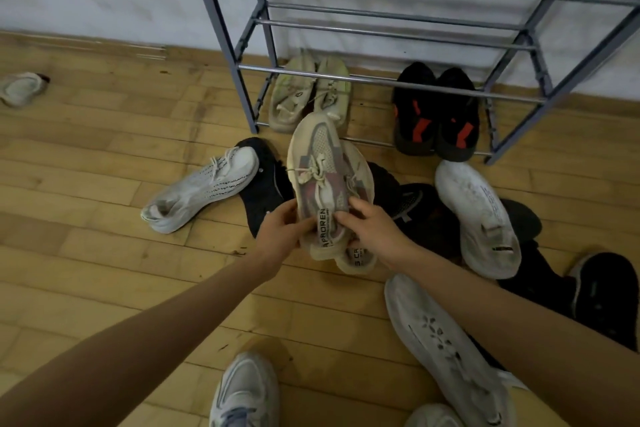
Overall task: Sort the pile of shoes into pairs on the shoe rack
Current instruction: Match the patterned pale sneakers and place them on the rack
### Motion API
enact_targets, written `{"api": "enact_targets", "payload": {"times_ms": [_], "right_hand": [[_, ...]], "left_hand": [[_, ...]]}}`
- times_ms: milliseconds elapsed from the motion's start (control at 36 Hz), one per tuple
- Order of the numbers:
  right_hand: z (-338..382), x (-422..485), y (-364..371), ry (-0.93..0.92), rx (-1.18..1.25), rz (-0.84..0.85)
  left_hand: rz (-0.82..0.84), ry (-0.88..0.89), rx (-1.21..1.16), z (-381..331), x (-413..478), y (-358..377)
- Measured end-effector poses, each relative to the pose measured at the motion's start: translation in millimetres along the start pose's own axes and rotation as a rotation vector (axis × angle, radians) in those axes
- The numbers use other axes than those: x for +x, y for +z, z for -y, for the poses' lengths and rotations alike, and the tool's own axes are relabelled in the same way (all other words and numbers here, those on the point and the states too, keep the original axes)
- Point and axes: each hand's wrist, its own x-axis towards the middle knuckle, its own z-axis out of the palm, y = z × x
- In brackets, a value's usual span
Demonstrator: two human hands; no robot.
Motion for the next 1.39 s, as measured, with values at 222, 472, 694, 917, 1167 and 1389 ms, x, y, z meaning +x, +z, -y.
{"api": "enact_targets", "payload": {"times_ms": [222,472,694,917,1167,1389], "right_hand": [[-32,-4,14,-0.035,-0.553,-0.335],[-62,-1,30,0.145,-0.468,-0.27],[-67,4,31,0.144,-0.373,-0.315],[-68,-1,26,0.129,-0.316,-0.318],[-72,-14,19,0.01,-0.053,-0.308],[-68,-32,15,-0.125,-0.022,-0.386]], "left_hand": [[-0.146,0.002,0.187,33,-1,-50],[-0.266,0.123,0.689,50,6,-61],[-0.233,-0.149,0.255,48,-2,-70],[-0.204,-0.2,0.404,58,-7,-62],[-0.145,-0.245,-0.089,49,-14,-68],[-0.029,-0.114,-0.28,34,-32,-57]]}}
